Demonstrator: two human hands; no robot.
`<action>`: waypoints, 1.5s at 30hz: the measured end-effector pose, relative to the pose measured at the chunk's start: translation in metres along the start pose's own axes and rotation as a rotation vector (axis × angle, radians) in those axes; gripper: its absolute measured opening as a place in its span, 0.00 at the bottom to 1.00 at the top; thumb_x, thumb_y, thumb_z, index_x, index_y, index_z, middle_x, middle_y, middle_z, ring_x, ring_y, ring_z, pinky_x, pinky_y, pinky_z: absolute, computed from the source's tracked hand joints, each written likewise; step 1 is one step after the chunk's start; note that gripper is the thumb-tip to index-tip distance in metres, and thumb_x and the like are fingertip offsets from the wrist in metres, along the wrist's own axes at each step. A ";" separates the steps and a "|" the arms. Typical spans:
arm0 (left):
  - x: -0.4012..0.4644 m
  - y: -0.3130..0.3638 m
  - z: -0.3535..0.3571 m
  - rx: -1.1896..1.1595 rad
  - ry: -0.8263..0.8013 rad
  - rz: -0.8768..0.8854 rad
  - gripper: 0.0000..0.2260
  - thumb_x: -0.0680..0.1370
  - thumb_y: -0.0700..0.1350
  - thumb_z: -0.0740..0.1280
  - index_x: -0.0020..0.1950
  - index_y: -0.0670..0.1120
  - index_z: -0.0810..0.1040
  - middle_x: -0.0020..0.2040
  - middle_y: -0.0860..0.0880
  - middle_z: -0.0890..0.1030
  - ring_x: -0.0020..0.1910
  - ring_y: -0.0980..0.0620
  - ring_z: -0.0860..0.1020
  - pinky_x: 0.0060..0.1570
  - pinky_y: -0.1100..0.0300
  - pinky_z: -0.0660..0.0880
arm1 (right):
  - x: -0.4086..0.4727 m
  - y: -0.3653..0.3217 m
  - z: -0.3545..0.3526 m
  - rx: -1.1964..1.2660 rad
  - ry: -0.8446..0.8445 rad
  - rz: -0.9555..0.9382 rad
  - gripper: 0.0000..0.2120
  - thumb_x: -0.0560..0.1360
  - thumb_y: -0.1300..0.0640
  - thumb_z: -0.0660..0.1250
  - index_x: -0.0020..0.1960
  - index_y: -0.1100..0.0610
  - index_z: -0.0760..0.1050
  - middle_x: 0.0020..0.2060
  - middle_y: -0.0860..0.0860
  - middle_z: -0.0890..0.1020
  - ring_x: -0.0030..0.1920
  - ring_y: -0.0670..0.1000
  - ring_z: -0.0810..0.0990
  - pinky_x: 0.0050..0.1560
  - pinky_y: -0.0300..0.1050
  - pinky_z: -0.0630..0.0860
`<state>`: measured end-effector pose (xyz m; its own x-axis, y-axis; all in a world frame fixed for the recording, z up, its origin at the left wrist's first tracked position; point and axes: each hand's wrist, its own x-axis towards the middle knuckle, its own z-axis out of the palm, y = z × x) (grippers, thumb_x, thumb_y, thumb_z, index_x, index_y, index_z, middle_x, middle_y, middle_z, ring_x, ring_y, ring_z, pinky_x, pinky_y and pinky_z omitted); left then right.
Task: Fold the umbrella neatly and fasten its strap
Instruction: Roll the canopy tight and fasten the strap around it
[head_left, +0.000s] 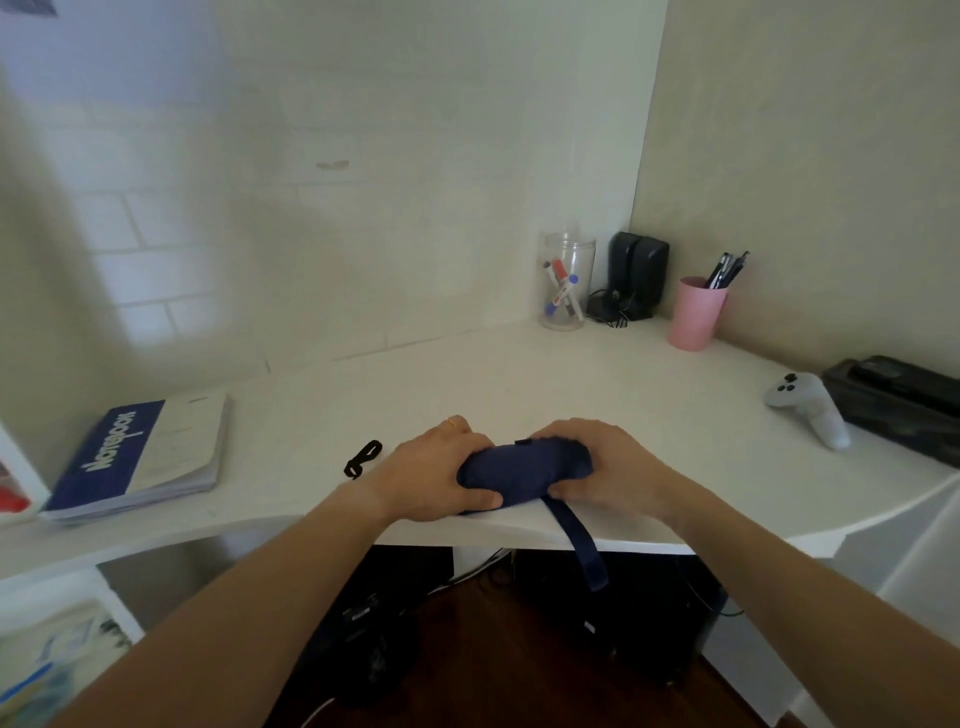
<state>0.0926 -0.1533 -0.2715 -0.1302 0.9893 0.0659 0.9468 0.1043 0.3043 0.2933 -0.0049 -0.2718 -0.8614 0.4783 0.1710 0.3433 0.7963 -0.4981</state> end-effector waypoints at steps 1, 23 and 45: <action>-0.003 -0.001 0.003 -0.014 0.026 0.001 0.24 0.72 0.65 0.69 0.64 0.56 0.76 0.55 0.53 0.74 0.53 0.52 0.76 0.55 0.48 0.77 | -0.004 0.002 0.006 -0.001 0.069 0.029 0.26 0.69 0.52 0.77 0.66 0.46 0.76 0.60 0.46 0.81 0.59 0.47 0.78 0.65 0.47 0.73; -0.008 0.036 -0.053 -0.223 0.348 0.089 0.19 0.76 0.58 0.72 0.65 0.56 0.75 0.54 0.58 0.83 0.50 0.56 0.81 0.51 0.51 0.80 | -0.020 -0.054 0.021 1.084 0.305 0.128 0.26 0.75 0.65 0.72 0.69 0.48 0.73 0.65 0.44 0.80 0.66 0.45 0.77 0.57 0.40 0.75; -0.008 0.030 -0.003 0.514 0.446 0.143 0.30 0.78 0.50 0.71 0.78 0.46 0.67 0.57 0.45 0.80 0.48 0.45 0.81 0.42 0.50 0.79 | -0.070 -0.090 0.042 1.230 0.342 0.534 0.10 0.83 0.61 0.62 0.54 0.64 0.81 0.39 0.58 0.88 0.38 0.52 0.88 0.33 0.40 0.75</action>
<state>0.1209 -0.1586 -0.2599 0.0019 0.8721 0.4893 0.9685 0.1201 -0.2179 0.3068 -0.1260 -0.2745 -0.5363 0.8274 -0.1668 -0.1032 -0.2604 -0.9600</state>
